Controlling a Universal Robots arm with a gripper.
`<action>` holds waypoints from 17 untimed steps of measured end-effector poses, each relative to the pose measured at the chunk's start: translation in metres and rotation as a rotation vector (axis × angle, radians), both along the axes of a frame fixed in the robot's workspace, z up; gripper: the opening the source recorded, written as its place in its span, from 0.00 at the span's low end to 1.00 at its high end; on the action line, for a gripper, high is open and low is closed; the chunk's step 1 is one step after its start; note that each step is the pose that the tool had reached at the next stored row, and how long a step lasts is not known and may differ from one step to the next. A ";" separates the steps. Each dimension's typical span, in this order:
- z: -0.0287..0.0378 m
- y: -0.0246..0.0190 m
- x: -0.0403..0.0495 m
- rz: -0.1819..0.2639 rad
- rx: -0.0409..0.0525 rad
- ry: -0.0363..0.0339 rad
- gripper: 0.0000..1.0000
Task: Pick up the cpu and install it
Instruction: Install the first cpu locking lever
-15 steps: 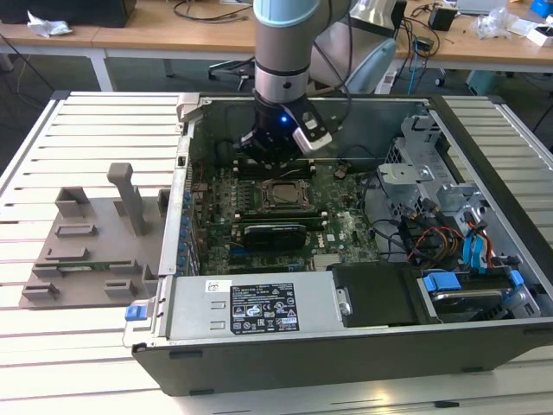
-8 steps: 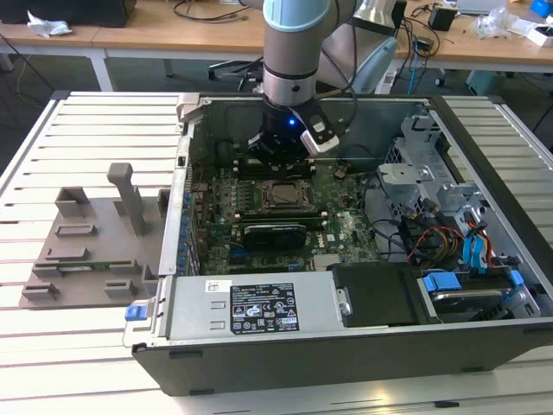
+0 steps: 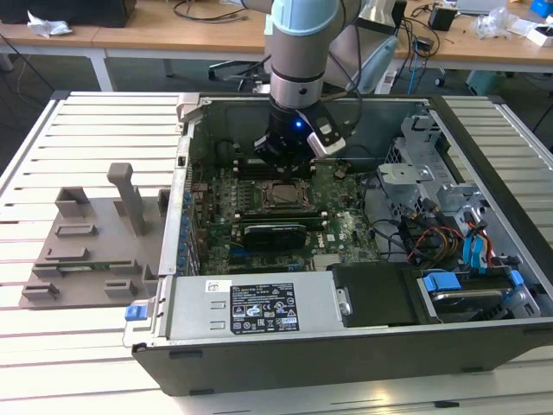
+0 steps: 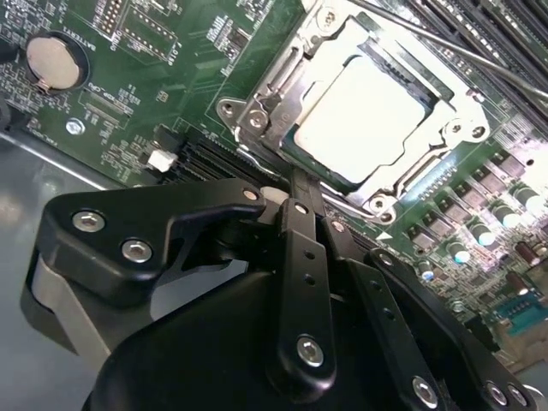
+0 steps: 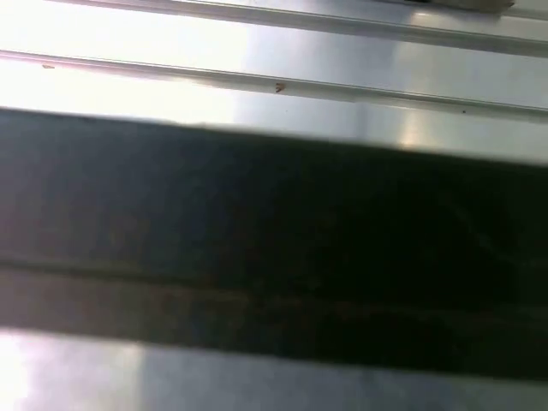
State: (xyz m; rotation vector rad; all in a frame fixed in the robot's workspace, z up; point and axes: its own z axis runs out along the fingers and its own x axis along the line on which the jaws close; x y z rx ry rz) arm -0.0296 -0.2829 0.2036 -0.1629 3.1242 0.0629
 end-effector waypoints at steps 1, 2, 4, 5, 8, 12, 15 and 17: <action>-0.0003 -0.0001 0.0005 0.000 -0.0002 0.0001 0.11; -0.0007 -0.0001 0.0011 0.000 -0.0003 0.0003 0.11; -0.0019 -0.0002 0.0023 0.000 -0.0004 0.0003 0.11; -0.0022 -0.0001 0.0024 0.000 -0.0003 0.0001 0.11; -0.0024 -0.0008 0.0026 0.000 0.0003 -0.0002 0.11; -0.0025 -0.0021 0.0026 0.000 0.0004 -0.0004 0.11; -0.0022 -0.0017 0.0029 0.000 0.0011 0.0001 0.11; -0.0022 -0.0010 0.0038 0.000 0.0019 0.0002 0.11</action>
